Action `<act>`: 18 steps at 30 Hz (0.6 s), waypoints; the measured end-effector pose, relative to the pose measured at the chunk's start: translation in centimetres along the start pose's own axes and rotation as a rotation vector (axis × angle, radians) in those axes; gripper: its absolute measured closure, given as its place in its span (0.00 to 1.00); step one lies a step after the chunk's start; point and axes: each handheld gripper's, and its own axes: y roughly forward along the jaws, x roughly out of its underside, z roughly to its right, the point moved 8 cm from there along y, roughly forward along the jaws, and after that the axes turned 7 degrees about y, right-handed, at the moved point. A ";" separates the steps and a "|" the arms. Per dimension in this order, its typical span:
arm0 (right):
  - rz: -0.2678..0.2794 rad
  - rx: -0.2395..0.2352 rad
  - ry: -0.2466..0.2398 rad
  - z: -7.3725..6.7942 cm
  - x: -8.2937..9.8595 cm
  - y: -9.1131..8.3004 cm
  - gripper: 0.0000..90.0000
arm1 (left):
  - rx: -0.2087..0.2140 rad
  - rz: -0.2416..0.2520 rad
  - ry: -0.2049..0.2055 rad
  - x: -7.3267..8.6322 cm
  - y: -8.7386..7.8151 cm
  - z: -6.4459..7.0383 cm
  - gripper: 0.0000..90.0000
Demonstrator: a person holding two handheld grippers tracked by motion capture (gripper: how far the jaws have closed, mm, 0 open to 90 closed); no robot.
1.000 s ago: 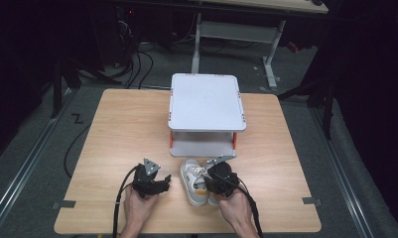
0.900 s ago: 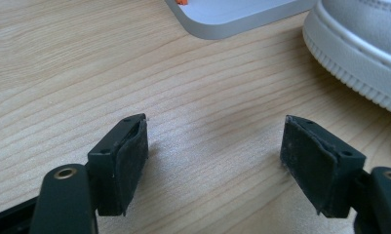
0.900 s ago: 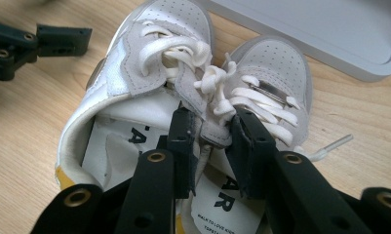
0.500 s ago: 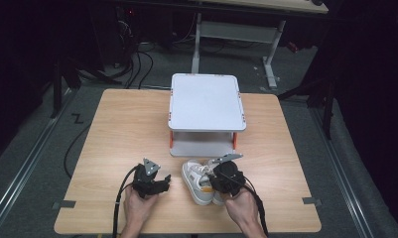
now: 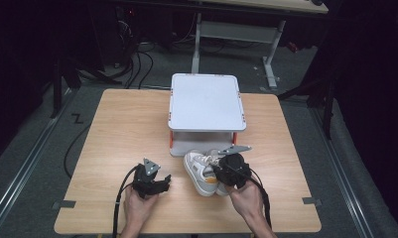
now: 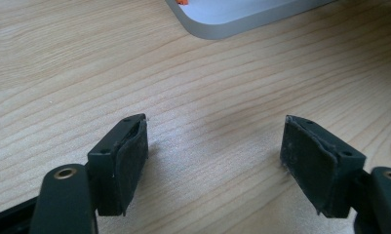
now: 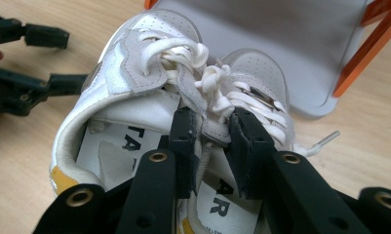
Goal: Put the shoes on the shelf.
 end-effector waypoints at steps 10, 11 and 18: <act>0.023 0.061 0.001 1.5 -1.9 2.1 0.81 | -0.001 0.000 0.002 0.0 0.0 0.1 0.29; 0.028 0.063 0.001 1.5 -2.2 2.4 0.81 | -0.001 0.000 0.002 0.0 0.0 0.1 0.29; 0.063 0.092 -0.001 1.8 -3.8 3.7 0.81 | -0.001 0.000 0.002 0.0 0.0 0.1 0.29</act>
